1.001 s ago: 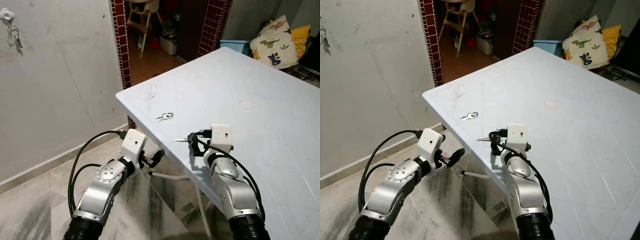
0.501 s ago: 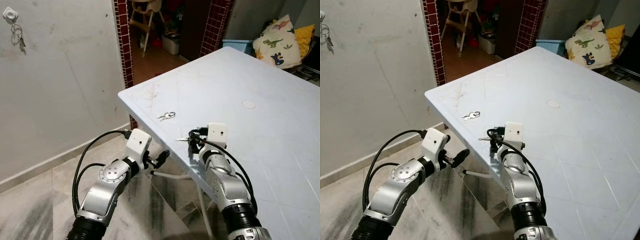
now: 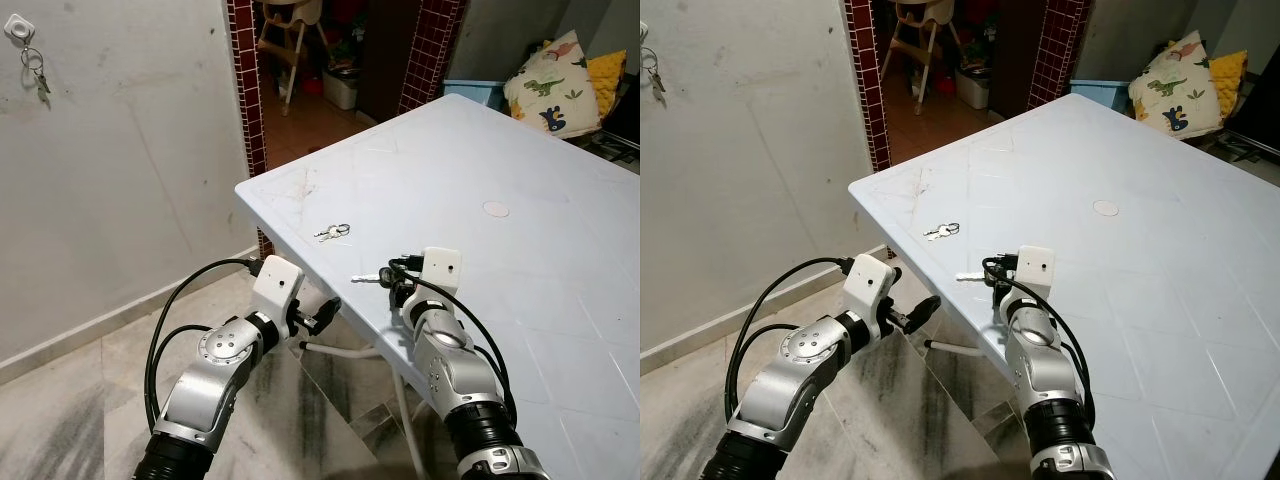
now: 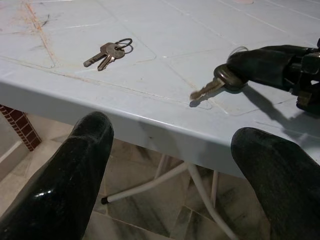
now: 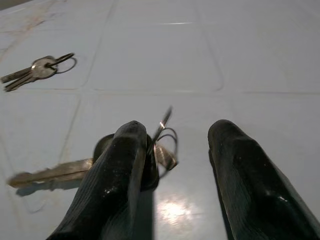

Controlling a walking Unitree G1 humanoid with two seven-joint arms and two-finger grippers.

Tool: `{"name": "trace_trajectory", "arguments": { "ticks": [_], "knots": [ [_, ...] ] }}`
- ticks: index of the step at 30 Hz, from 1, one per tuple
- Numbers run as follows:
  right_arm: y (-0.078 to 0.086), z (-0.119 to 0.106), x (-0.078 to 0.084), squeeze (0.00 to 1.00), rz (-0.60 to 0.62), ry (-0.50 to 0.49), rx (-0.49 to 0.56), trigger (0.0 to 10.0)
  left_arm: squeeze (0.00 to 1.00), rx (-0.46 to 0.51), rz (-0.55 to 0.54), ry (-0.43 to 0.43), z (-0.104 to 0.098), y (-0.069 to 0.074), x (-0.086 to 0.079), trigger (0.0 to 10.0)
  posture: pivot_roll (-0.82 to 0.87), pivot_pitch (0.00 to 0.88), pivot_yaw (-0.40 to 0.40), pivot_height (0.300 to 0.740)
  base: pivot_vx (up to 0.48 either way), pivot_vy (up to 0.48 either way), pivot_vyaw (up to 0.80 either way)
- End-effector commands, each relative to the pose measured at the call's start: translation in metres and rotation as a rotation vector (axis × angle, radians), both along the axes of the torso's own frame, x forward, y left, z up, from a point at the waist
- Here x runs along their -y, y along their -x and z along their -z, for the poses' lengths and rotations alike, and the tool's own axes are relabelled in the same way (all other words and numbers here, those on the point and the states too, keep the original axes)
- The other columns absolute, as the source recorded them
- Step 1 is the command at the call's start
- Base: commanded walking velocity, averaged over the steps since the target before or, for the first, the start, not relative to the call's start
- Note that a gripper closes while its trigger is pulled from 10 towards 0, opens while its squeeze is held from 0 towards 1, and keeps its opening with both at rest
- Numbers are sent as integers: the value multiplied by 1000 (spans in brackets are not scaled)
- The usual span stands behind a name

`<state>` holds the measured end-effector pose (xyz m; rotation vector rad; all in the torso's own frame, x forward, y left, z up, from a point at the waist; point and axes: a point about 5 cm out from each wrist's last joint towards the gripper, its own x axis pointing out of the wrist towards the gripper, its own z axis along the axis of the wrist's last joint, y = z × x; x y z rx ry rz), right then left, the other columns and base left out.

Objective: Hang keys on a hook

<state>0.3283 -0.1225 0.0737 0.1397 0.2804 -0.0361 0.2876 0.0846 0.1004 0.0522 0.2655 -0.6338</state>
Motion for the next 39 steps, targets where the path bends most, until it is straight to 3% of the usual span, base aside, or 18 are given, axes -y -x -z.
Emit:
{"name": "trace_trajectory", "arguments": {
  "ticks": [1, 39],
  "knots": [
    [-2, 0, -1, 0, -5, -10, -3, 0, 0, 7, 23, 7, -3, 2, 3, 10000, 97, 0, -53, 740, 0, 0, 0],
    [-1, -2, -1, 0, -14, -38, 23, 0, 0, 32, 1, 15, -5, -1, 3, 10000, 93, 0, -53, 740, 0, 0, 0]
  ]
}}
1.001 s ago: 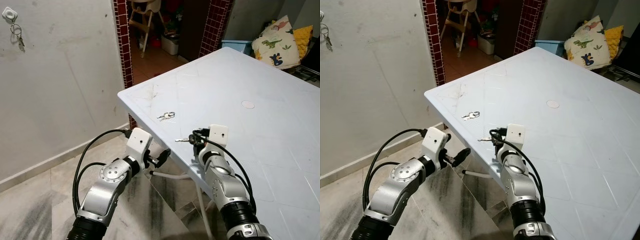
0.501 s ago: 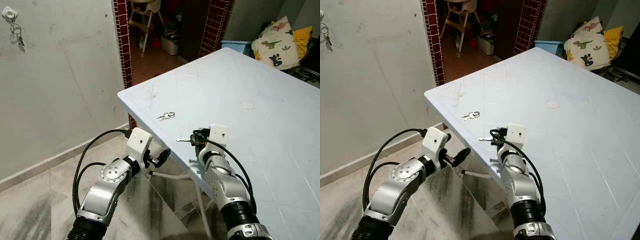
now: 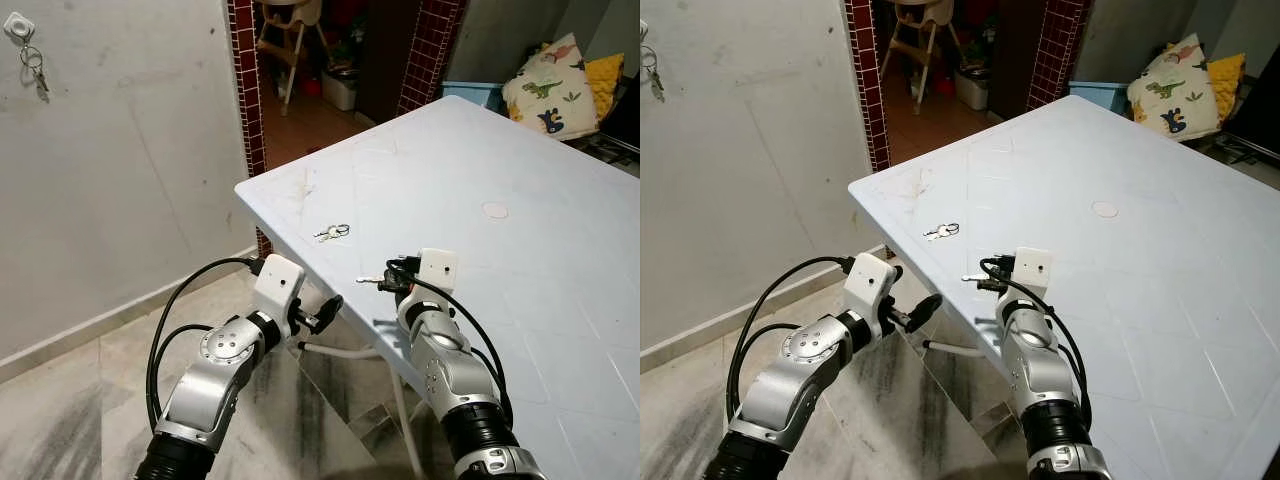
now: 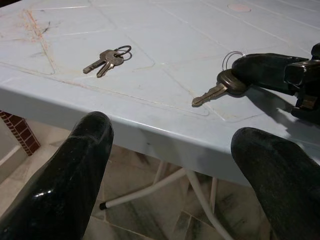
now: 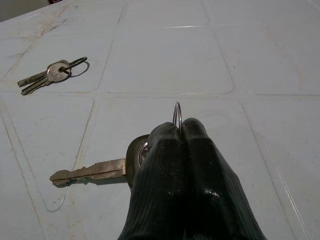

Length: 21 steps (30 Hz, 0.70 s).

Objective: Hang keys on a hook

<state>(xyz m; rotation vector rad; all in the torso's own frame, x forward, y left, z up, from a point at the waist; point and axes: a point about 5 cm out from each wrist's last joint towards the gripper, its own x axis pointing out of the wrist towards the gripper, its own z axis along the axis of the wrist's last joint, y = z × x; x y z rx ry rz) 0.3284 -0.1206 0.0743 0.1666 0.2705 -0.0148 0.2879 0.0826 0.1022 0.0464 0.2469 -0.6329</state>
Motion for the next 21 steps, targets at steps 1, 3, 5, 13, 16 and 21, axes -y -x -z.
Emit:
{"name": "trace_trajectory", "arguments": {
  "ticks": [1, 3, 5, 13, 16, 21],
  "knots": [
    [-1, -2, 1, 0, -4, -11, 15, 0, 0, 17, 2, 4, -3, -1, 1, 10000, 93, 0, -55, 740, 0, 0, 0],
    [-1, -2, 0, 0, -9, -11, 17, 4118, 0, 20, -1, 2, -3, -2, 1, 10000, 92, 0, -55, 740, 0, 0, 0],
    [0, -2, 1, 0, -9, -8, 16, 10000, 0, 24, -7, -1, -3, -2, 1, 10000, 92, 0, -55, 740, 0, 0, 0],
    [0, -2, 2, 0, -12, 10, 20, 10000, 0, 31, -13, -3, -4, -4, 1, 10000, 91, 0, -54, 740, 0, 0, 0],
    [0, -4, 1, 0, -22, 18, 35, 10000, 0, 62, -39, 6, -8, -6, 0, 10000, 90, 0, -53, 740, 0, 0, 0],
    [0, -6, 0, 0, -26, 13, 54, 10000, 0, 99, -84, 4, -12, -10, -4, 10000, 91, 0, -54, 740, 0, 0, 0]
  ]
}}
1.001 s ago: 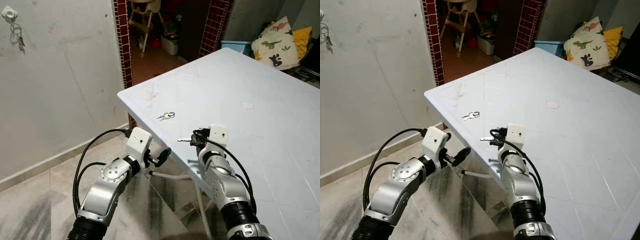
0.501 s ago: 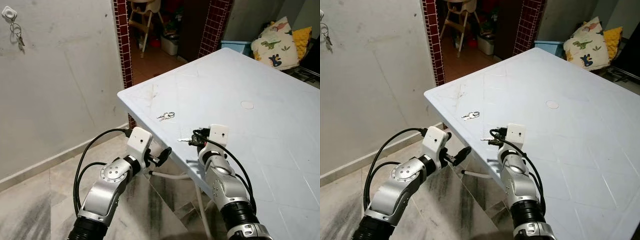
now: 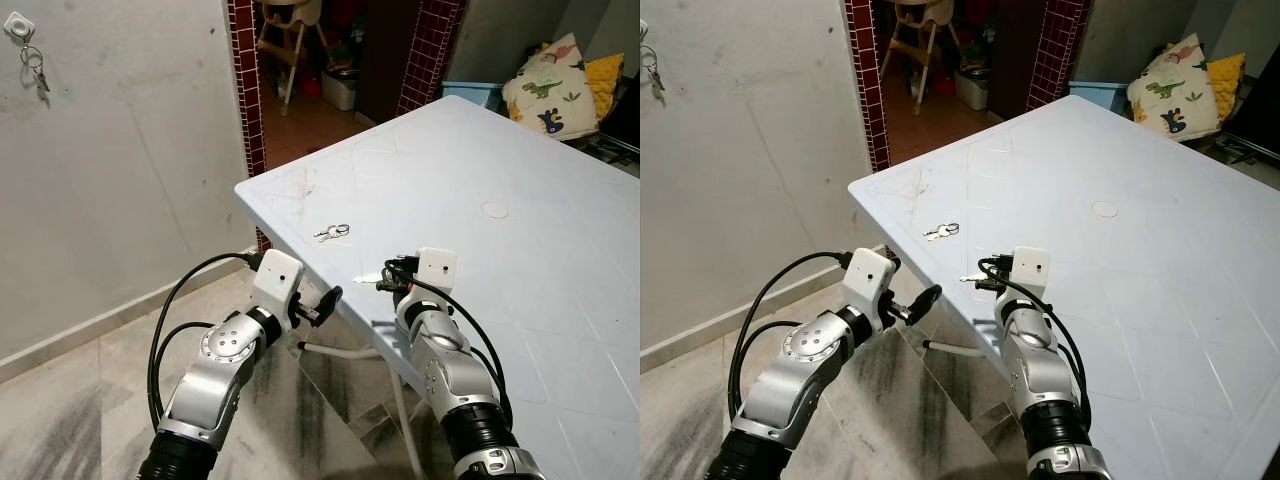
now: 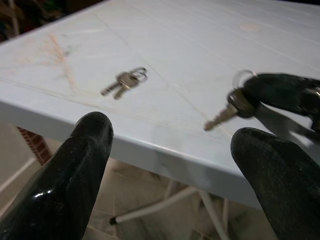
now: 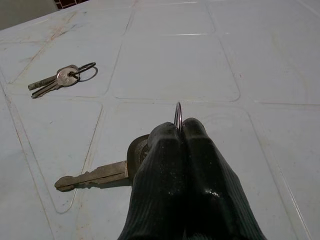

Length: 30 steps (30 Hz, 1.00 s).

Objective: Hang keys on a hook

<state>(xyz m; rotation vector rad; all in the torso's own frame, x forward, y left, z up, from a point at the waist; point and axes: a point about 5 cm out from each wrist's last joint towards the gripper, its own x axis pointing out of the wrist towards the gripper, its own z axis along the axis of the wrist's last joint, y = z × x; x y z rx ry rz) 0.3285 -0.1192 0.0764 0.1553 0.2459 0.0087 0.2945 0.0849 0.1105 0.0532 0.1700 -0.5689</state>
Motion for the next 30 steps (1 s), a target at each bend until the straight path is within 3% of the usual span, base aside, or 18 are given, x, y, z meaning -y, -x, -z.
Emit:
{"name": "trace_trajectory", "arguments": {
  "ticks": [1, 3, 7, 13, 23, 30],
  "knots": [
    [0, -5, 1, 0, -4, 3, 33, 10000, 0, 29, -32, -5, -4, -4, -2, 10000, 91, 0, -54, 740, 0, 0, 0],
    [-2, -18, -1, 0, -20, -46, 113, 10000, 0, 103, -147, -19, -12, -11, -12, 10000, 93, 0, -56, 740, 0, 0, 0],
    [-1, -31, -1, 0, -34, -48, 190, 10000, 0, 142, -232, -19, -16, -12, -21, 10000, 97, 0, -57, 740, 0, 0, 0],
    [4, -47, 0, 0, -53, -23, 269, 10000, 0, 159, -278, -24, -15, -9, -26, 10000, 99, 0, -58, 740, 0, 0, 0],
    [11, -45, 3, 0, -50, -21, 259, 10000, 0, 162, -311, -17, -14, -9, -23, 10000, 93, 0, -57, 740, 0, 0, 0],
    [12, -46, 1, 0, -57, -20, 259, 10000, 0, 163, -340, -25, -16, -11, -25, 10000, 96, 0, -54, 740, 0, 0, 688]
  ]
}}
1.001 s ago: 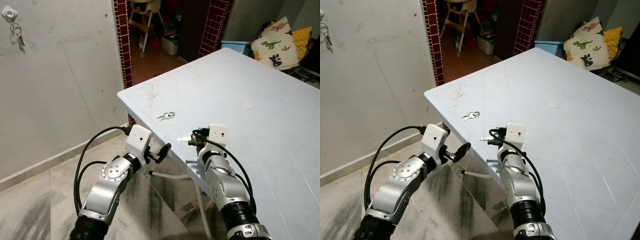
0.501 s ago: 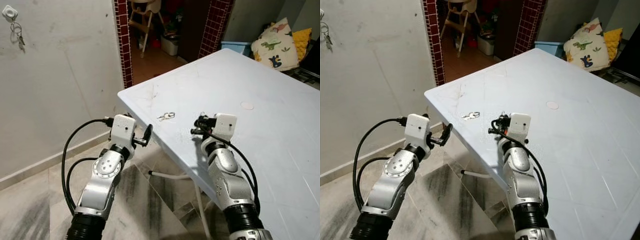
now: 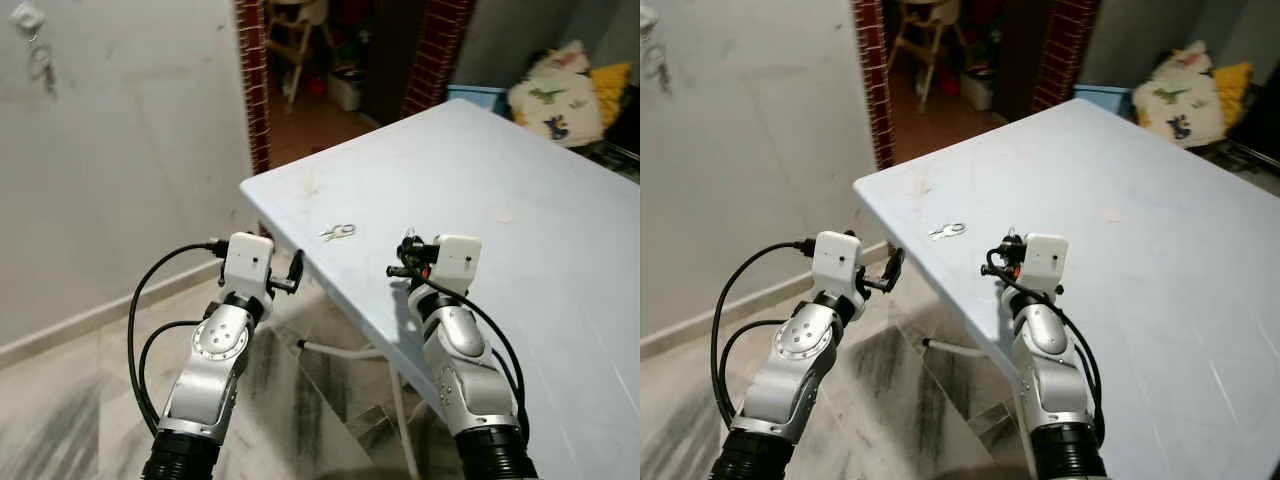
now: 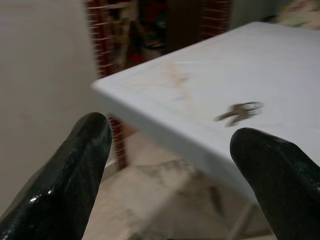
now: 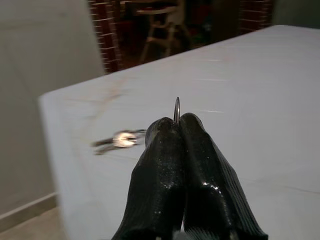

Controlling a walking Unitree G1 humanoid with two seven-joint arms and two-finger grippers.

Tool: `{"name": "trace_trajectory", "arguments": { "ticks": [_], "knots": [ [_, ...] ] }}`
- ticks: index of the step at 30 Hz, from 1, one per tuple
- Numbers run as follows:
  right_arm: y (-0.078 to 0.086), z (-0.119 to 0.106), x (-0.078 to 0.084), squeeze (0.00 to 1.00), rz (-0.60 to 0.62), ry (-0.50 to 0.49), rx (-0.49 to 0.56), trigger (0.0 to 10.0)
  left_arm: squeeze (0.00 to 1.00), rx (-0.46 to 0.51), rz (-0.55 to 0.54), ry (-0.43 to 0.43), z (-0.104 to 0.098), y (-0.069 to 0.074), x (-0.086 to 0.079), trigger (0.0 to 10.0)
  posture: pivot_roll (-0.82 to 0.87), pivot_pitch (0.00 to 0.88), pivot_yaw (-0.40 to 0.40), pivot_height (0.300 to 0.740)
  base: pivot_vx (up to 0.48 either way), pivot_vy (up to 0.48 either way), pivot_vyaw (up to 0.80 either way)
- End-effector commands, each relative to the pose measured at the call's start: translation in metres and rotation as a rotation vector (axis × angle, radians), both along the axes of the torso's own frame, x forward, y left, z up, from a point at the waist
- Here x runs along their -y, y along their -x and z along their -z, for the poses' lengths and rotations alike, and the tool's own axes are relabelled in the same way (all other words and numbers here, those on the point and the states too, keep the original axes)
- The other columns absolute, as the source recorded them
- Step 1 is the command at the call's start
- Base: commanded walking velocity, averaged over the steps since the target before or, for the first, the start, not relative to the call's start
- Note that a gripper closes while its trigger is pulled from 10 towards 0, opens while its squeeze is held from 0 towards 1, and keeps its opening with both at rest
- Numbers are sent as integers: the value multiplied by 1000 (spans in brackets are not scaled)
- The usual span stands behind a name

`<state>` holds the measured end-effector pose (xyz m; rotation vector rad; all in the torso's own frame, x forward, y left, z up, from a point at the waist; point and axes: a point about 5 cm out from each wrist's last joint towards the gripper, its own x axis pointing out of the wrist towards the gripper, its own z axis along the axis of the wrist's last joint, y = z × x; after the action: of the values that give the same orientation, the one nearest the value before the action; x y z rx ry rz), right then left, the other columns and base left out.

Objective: Hang keys on a hook

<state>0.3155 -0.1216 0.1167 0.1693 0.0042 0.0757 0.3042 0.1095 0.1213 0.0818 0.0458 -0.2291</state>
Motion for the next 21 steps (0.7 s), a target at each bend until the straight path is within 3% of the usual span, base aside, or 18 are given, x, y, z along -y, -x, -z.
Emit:
{"name": "trace_trajectory", "arguments": {
  "ticks": [1, 21],
  "knots": [
    [-1, -5, -2, 0, -11, 3, 12, 10000, 0, 28, 14, -6, -6, -1, 0, 10000, 96, 0, -54, 740, 0, 0, 0],
    [0, -6, -1, 0, -4, 9, 1, 10000, 0, 15, 7, 21, -5, -2, 1, 10000, 95, 0, -52, 740, 0, 0, 0]
  ]
}}
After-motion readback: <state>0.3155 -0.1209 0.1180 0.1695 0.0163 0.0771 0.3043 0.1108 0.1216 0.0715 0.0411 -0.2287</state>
